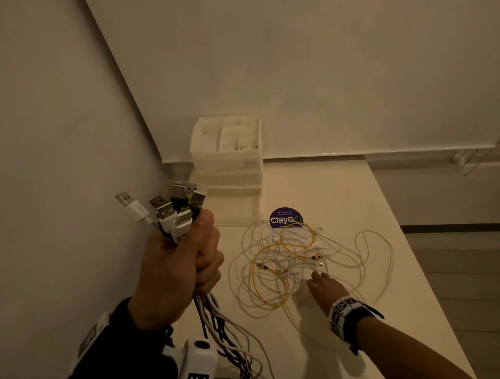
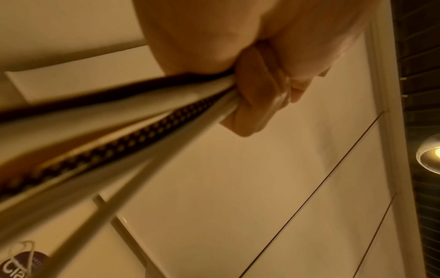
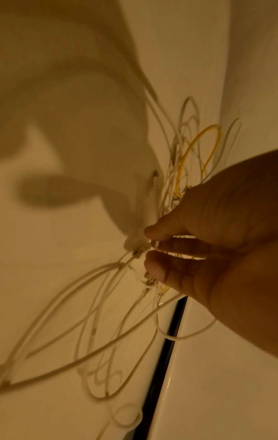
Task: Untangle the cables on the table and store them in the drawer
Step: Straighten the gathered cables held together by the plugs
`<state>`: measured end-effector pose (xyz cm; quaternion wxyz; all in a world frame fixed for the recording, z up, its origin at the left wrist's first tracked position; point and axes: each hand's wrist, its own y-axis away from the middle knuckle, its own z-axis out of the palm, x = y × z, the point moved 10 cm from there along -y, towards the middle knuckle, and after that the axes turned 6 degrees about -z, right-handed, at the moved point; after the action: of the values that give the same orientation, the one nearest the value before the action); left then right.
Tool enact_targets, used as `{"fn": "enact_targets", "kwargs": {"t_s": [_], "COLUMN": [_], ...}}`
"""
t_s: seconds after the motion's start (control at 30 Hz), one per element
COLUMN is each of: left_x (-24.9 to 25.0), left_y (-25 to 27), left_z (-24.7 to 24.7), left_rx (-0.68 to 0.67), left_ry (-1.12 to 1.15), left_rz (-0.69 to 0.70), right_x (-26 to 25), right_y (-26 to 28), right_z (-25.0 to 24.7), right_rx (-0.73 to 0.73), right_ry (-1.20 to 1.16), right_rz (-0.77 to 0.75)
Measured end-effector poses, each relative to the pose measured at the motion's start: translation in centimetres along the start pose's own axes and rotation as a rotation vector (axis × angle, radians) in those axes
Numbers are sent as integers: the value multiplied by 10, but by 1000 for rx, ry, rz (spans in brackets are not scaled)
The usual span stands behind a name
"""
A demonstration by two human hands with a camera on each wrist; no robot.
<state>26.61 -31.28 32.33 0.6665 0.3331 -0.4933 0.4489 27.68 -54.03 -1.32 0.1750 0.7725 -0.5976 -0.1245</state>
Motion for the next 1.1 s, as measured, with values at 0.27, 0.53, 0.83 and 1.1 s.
{"fn": "enact_targets", "kwargs": {"t_s": [0.27, 0.53, 0.83, 1.1], "left_x": [-8, -18, -26, -38], "left_y": [-15, -49, -79, -85], "left_z": [-15, -10, 6, 16], "left_rx": [76, 144, 172, 198], "left_ry": [23, 9, -62, -148], "left_rz": [-8, -12, 32, 25], "right_x": [48, 54, -23, -57], "right_y": [10, 68, 101, 115], "right_z": [-154, -298, -322, -303], "right_rx": [487, 823, 785, 871], "right_ry": [-691, -1387, -1108, -996], "right_rz": [-60, -161, -249, -252]}}
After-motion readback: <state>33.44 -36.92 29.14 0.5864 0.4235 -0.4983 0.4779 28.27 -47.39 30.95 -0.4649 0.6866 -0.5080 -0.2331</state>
